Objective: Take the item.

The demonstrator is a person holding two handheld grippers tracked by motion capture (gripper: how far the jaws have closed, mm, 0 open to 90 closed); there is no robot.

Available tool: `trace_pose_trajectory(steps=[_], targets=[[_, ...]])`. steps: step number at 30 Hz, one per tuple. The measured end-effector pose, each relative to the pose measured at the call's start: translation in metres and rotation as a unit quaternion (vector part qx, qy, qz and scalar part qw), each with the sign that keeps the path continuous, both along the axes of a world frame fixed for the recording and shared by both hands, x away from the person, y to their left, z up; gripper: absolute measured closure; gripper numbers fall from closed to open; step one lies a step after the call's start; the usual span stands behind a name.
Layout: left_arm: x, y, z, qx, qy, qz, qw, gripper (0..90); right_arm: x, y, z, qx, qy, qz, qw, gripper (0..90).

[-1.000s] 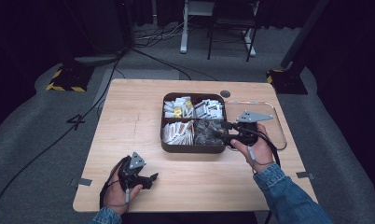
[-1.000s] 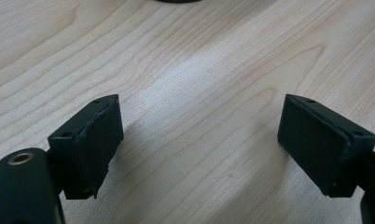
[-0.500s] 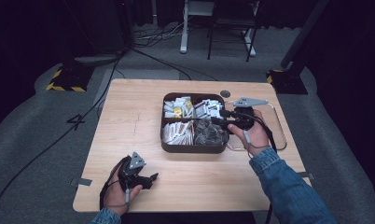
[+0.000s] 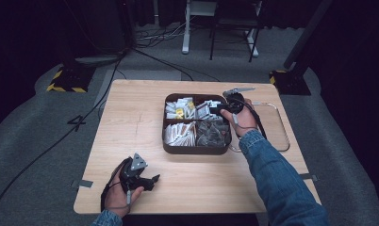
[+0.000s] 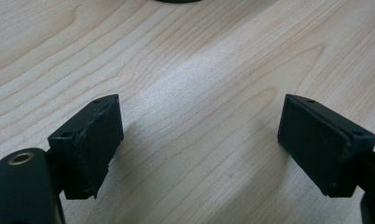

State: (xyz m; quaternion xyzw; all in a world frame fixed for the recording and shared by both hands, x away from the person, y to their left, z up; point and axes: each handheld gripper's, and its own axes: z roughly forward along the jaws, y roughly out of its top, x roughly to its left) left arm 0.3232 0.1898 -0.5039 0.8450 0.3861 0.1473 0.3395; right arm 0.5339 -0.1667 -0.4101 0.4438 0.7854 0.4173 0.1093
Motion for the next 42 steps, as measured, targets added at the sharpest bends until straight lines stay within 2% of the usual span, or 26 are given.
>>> trace_pose_trajectory(steps=[1,10,17,23,29,30,33,37,38,41,42], targets=[[0.000,0.000,0.000,0.000,0.000,0.000,1.0000,14.6,0.006,0.003,-0.004,-0.005,0.003,-0.001,1.0000,53.5],[0.000,0.000,0.000,0.000,0.000,0.000,1.0000,14.6,0.020,0.020,-0.020,-0.016,0.025,-0.004,0.9995,55.0],[0.000,0.000,0.000,0.001,0.000,-0.001,1.0000,14.6,0.030,0.025,-0.032,-0.012,0.047,-0.015,0.9987,55.0],[0.000,0.000,0.000,0.001,0.000,-0.001,1.0000,14.6,0.032,0.027,-0.033,0.002,0.058,-0.017,0.9981,55.0],[0.000,0.000,0.000,0.001,0.000,-0.001,1.0000,14.6,0.029,0.035,-0.034,0.015,0.058,-0.010,0.9982,54.4],[0.000,0.000,0.000,0.001,0.000,-0.001,1.0000,14.6,0.028,0.039,-0.036,0.004,0.055,-0.011,0.9984,54.3],[0.000,0.000,0.000,0.001,0.000,-0.001,1.0000,14.6,0.028,0.044,-0.038,-0.002,0.057,-0.015,0.9982,54.8],[0.000,0.000,0.000,0.001,0.000,-0.001,1.0000,14.6,0.030,0.049,-0.042,-0.023,0.062,-0.027,0.9974,61.5],[0.000,0.000,0.000,0.001,0.000,-0.001,1.0000,14.6,0.031,0.050,-0.043,-0.032,0.065,-0.038,0.9967,67.6],[0.000,0.000,0.000,0.001,0.000,-0.001,1.0000,14.6,0.033,0.050,-0.044,-0.030,0.075,-0.054,0.9953,75.4],[0.000,0.000,0.000,0.001,0.000,-0.001,1.0000,14.6,0.033,0.050,-0.044,-0.030,0.075,-0.054,0.9953,75.4]])
